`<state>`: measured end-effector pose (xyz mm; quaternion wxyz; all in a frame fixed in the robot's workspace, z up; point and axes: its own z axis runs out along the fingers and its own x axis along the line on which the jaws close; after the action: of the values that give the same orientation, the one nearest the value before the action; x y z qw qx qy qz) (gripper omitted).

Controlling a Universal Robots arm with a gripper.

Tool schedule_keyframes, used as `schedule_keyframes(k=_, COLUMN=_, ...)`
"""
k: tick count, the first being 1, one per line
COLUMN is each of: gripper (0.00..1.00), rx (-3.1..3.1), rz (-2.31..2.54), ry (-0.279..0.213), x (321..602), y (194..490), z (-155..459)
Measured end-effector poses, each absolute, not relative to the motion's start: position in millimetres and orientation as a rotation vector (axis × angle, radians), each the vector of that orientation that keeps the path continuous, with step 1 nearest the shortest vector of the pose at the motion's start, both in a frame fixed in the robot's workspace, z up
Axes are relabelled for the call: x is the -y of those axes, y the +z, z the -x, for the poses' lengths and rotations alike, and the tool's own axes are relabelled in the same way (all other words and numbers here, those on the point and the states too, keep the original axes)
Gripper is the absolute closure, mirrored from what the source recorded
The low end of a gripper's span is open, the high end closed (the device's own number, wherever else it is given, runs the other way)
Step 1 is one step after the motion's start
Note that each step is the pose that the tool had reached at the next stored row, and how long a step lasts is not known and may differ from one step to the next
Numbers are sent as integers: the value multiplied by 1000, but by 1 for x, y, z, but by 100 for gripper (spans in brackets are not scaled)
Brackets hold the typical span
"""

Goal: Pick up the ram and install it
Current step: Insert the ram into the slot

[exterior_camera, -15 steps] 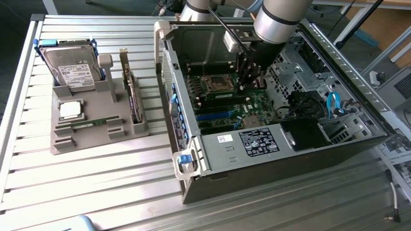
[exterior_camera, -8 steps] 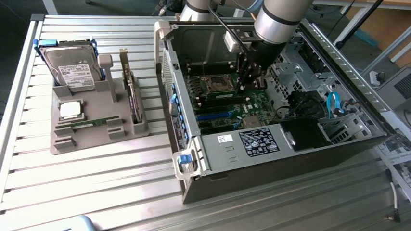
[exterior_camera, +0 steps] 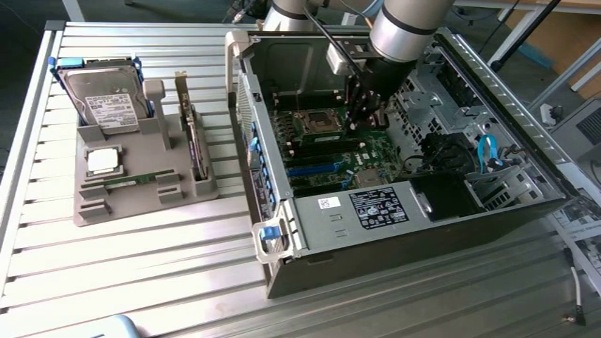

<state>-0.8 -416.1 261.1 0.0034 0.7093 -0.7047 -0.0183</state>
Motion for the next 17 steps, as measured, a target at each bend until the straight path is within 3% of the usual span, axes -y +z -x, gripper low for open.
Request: schedule_keyframes(k=17, gripper=88, rx=2209, rz=-2223, ry=-57, x=415, y=248, z=2)
